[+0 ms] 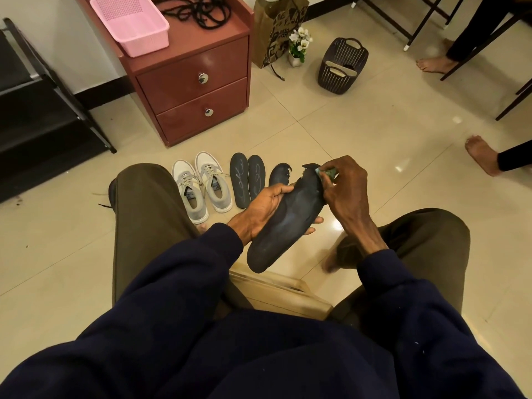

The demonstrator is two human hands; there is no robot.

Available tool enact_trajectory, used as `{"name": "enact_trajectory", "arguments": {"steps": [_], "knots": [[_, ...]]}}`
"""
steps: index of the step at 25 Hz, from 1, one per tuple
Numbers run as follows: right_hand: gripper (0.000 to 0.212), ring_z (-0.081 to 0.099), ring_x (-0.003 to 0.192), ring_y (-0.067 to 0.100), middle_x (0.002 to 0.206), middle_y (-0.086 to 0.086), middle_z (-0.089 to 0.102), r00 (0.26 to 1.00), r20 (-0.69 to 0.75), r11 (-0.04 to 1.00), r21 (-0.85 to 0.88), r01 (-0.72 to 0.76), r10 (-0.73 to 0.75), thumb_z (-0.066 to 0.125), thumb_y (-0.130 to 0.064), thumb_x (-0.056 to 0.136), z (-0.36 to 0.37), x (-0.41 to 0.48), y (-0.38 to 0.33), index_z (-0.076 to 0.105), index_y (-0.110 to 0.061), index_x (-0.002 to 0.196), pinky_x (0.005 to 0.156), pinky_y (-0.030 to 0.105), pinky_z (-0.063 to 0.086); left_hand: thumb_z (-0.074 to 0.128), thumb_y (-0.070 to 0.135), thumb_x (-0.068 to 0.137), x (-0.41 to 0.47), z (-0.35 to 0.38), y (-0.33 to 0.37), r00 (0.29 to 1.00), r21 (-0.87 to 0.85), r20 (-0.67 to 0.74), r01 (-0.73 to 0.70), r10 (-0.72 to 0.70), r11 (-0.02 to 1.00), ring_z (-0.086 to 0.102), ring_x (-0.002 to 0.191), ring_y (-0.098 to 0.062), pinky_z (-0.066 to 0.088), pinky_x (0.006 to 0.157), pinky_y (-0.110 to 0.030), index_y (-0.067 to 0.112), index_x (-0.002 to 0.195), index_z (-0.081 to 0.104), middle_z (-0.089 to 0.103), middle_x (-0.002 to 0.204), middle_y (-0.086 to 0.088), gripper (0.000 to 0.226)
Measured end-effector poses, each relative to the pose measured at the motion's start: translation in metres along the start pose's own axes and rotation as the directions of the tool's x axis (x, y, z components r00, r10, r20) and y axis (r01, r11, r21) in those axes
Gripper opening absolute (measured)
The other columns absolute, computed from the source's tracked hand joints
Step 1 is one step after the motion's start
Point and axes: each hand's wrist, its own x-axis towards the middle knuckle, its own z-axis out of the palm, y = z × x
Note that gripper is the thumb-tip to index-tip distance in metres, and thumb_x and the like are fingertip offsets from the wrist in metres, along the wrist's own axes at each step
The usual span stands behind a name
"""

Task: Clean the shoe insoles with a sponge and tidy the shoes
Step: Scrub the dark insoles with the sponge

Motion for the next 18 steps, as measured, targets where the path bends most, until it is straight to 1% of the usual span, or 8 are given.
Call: {"name": "enact_trajectory", "arguments": {"steps": [3,4,6,8,11,12,15,18], "knots": [[0.012,0.063,0.093,0.014,0.101,0.002,0.069,0.975,0.172,0.990,0.015,0.144,-0.144,0.073,-0.010,0.088,0.009,-0.004,-0.013,0.075,-0.016,0.099,0.081,0.032,0.054,0.036,0.037,0.105,-0.001,0.002,0.000,0.999,0.006,0.041,0.007,-0.007,1.000,0.060,0.120,-0.046,0.041,0.107,-0.061,0.014,0.158,0.035,0.059,0.140,-0.019,0.058],[0.013,0.064,0.094,0.019,0.102,0.004,0.069,0.974,0.171,0.989,-0.014,0.150,-0.146,0.071,-0.009,0.089,0.011,-0.003,-0.012,0.074,-0.015,0.099,0.082,0.037,0.054,0.036,0.037,0.105,-0.002,0.003,0.000,0.999,0.011,0.044,0.007,-0.007,1.000,0.061,0.119,-0.045,0.042,0.106,-0.060,0.014,0.158,0.035,0.059,0.139,-0.019,0.058],[0.012,0.063,0.092,0.024,0.100,0.008,0.067,0.997,0.062,0.996,-0.072,0.055,-0.051,0.068,-0.006,0.090,0.005,0.003,-0.001,0.073,-0.012,0.098,0.079,0.045,0.055,0.037,0.036,0.105,-0.002,0.003,0.000,1.000,0.034,0.020,0.013,-0.014,0.999,0.062,0.118,-0.046,0.046,0.103,-0.059,0.015,0.159,0.033,0.060,0.139,-0.019,0.058],[0.010,0.063,0.089,0.021,0.099,0.007,0.067,1.000,-0.019,0.999,-0.052,-0.012,0.011,0.069,-0.006,0.090,-0.004,0.006,0.005,0.073,-0.010,0.098,0.078,0.043,0.056,0.040,0.036,0.104,-0.002,0.003,0.000,0.999,0.044,0.025,0.020,-0.022,0.999,0.062,0.118,-0.047,0.048,0.101,-0.058,0.017,0.159,0.031,0.058,0.142,-0.019,0.059],[0.011,0.062,0.090,0.013,0.100,0.004,0.068,0.987,0.103,0.993,0.023,0.119,-0.121,0.073,-0.010,0.091,-0.003,0.006,-0.006,0.075,-0.011,0.101,0.080,0.030,0.055,0.039,0.038,0.105,-0.002,0.005,-0.001,0.999,0.051,0.027,0.041,-0.043,0.998,0.062,0.119,-0.046,0.045,0.104,-0.060,0.019,0.158,0.035,0.060,0.140,-0.019,0.056],[0.011,0.062,0.091,0.015,0.100,0.004,0.068,0.981,0.133,0.990,0.011,0.140,-0.140,0.072,-0.010,0.091,0.000,0.006,-0.008,0.075,-0.012,0.101,0.081,0.031,0.055,0.039,0.039,0.105,-0.001,0.005,0.000,0.999,0.054,0.024,0.045,-0.047,0.998,0.061,0.120,-0.046,0.043,0.105,-0.060,0.018,0.157,0.037,0.062,0.139,-0.019,0.056],[0.010,0.063,0.090,0.020,0.098,0.006,0.068,0.996,0.077,0.996,-0.075,0.043,-0.037,0.070,-0.008,0.090,-0.001,0.007,0.002,0.075,-0.013,0.098,0.079,0.040,0.055,0.040,0.039,0.105,-0.003,0.007,0.000,1.000,0.011,-0.006,0.023,-0.023,1.000,0.062,0.119,-0.045,0.044,0.104,-0.059,0.016,0.156,0.038,0.060,0.140,-0.020,0.056],[0.012,0.062,0.084,0.016,0.096,0.004,0.069,0.988,0.146,0.999,-0.025,0.046,-0.042,0.076,-0.006,0.086,-0.006,0.003,0.002,0.077,-0.013,0.095,0.075,0.034,0.055,0.040,0.040,0.106,-0.006,0.007,0.007,0.993,-0.034,-0.111,-0.054,0.050,0.998,0.067,0.113,-0.042,0.046,0.103,-0.059,0.011,0.150,0.047,0.062,0.138,-0.020,0.052]]}}
